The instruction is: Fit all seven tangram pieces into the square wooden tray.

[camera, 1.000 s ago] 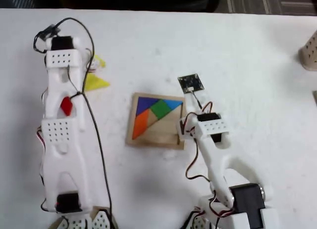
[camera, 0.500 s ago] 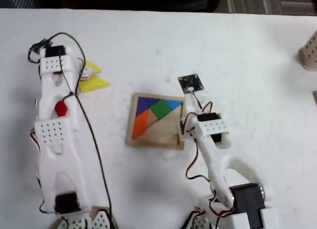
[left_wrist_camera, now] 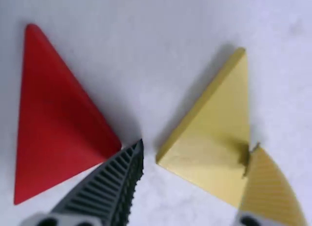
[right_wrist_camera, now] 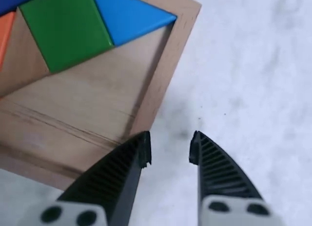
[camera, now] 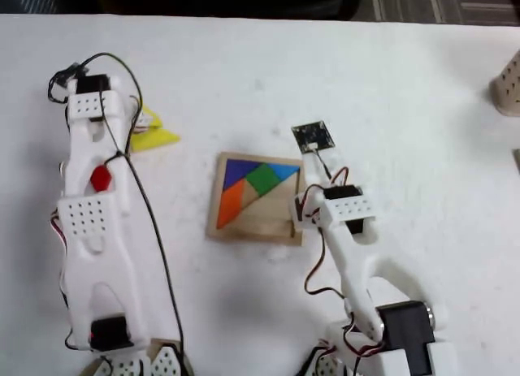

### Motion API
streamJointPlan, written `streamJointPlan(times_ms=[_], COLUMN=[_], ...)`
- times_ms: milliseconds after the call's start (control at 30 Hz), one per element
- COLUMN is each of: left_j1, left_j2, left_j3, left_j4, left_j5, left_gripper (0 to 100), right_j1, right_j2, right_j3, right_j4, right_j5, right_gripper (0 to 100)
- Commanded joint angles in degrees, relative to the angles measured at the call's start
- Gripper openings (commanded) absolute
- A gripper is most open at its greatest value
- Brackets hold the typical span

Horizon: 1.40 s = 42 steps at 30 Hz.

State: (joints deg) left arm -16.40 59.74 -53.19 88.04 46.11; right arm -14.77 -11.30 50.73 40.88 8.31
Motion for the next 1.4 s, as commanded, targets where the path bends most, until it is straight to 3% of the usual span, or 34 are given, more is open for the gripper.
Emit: streamJointPlan(times_ms=[0, 133, 467, 833, 1367], left_j1=[1.8, 2.2, 2.1, 4.4, 7.3], left_j2=[-2.0, -0.7, -0.1, 0.4, 0.3], left_j3=[0.4, -0.1, -0.4, -11.1, -14.6], left_j4=[-2.7, -3.1, -1.9, 1.3, -8.7], left_j5=[0.2, -4.9, -5.3, -4.9, -4.9], left_gripper=[19, 17, 17, 17, 17], right_j1=[-1.2, -1.2, -1.2, -1.3, -1.3], right_j2=[-1.8, -1.8, -1.8, -1.8, -1.9], right_j3=[-0.1, 0.0, 0.0, 0.0, 0.4], right_j4=[-0.4, -0.4, -0.3, -0.2, -0.2], right_j5=[1.1, 1.1, 1.1, 1.1, 1.1], right_gripper=[13.8, 13.8, 13.8, 13.8, 13.8])
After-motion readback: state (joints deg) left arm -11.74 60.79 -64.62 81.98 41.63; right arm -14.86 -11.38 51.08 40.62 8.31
